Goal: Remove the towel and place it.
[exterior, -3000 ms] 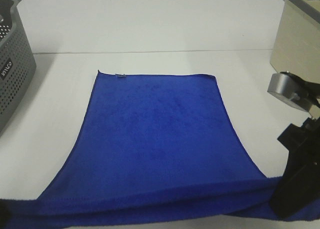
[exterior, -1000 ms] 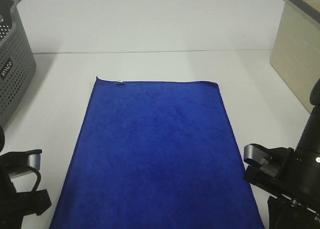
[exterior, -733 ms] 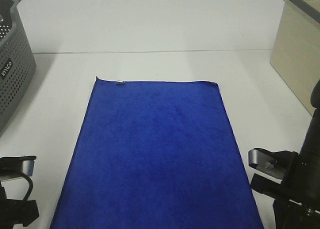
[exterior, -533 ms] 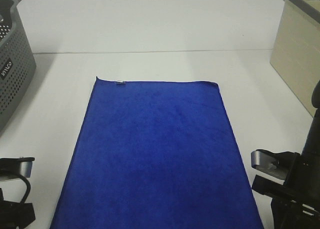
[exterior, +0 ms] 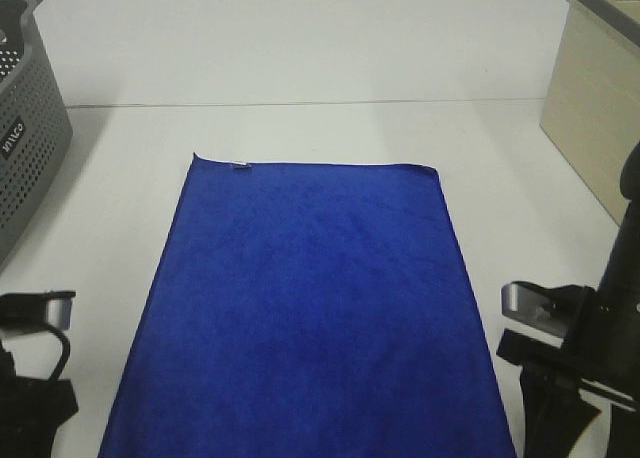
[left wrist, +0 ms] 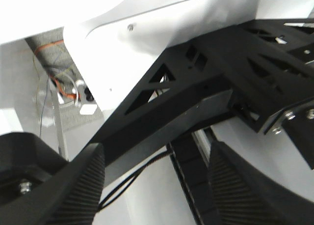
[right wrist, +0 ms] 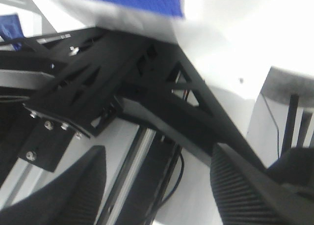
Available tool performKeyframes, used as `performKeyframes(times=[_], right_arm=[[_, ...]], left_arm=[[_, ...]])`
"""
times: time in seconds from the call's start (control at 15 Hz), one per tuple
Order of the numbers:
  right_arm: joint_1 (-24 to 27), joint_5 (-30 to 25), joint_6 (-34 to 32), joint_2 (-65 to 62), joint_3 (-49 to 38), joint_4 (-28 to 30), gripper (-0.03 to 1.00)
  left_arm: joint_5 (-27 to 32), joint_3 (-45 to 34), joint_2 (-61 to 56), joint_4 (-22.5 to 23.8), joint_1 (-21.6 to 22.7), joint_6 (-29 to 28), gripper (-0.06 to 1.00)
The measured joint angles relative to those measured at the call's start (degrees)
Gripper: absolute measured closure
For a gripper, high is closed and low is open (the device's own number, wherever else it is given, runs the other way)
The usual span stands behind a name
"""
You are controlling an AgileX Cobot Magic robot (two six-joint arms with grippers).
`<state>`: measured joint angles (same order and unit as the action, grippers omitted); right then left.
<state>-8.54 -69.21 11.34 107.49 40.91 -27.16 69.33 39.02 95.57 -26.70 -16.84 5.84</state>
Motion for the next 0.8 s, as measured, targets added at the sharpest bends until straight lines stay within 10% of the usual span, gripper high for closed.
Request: performKeyframes(times=[0.8], right_arm=[[2.35,1.03,-5.9,5.61,53.46,5.61,0.35]], left_arm=[[-0.86,43.49,12.03,7.68,8.48,-1.55,0.35]])
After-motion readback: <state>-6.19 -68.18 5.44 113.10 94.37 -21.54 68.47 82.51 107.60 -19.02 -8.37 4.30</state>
